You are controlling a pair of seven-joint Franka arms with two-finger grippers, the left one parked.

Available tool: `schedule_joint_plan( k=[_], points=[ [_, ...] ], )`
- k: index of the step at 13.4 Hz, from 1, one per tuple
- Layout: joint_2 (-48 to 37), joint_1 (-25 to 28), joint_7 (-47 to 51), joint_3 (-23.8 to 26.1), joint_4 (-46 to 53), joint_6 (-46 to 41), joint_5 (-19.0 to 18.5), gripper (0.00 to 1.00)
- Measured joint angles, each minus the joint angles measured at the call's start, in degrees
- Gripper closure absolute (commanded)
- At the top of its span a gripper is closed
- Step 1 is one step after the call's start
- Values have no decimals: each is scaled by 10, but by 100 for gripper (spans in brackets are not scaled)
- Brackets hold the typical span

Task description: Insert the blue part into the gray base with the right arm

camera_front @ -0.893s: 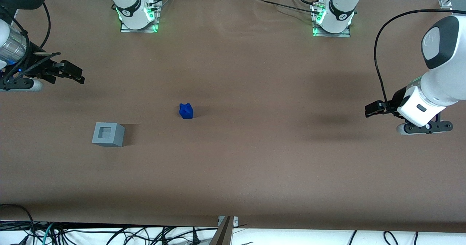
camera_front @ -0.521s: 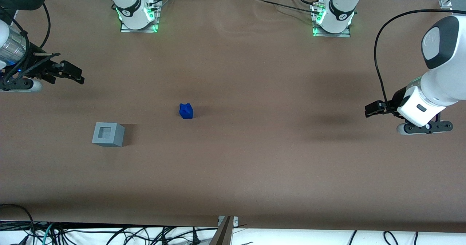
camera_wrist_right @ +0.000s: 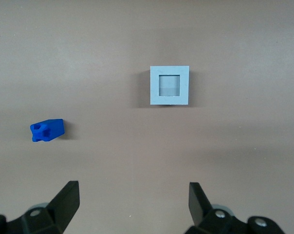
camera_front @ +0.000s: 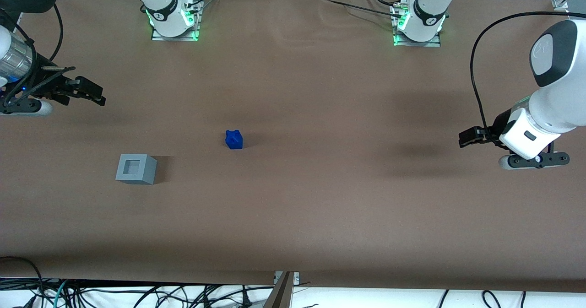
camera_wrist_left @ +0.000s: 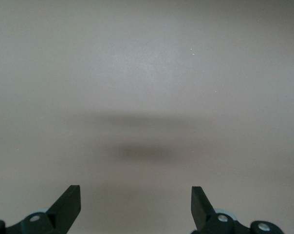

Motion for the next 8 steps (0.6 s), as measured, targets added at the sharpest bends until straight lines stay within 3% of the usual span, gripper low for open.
schedule_joint_plan(
  k=[8],
  points=[
    [0,1,0,5,0,0,0,1]
  ],
)
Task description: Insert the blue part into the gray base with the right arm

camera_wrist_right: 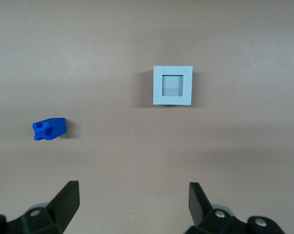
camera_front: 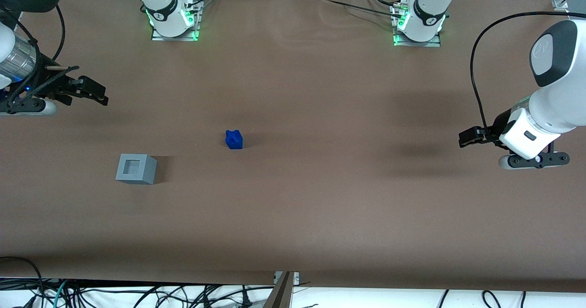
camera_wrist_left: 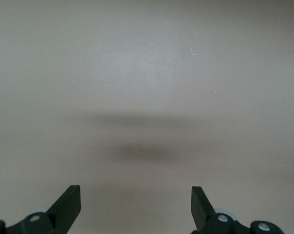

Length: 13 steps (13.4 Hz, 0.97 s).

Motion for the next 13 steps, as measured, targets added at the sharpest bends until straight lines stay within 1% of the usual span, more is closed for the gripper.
schedule_joint_plan(
  k=[13],
  points=[
    [0,0,0,0,0,-13,0,1]
  ],
)
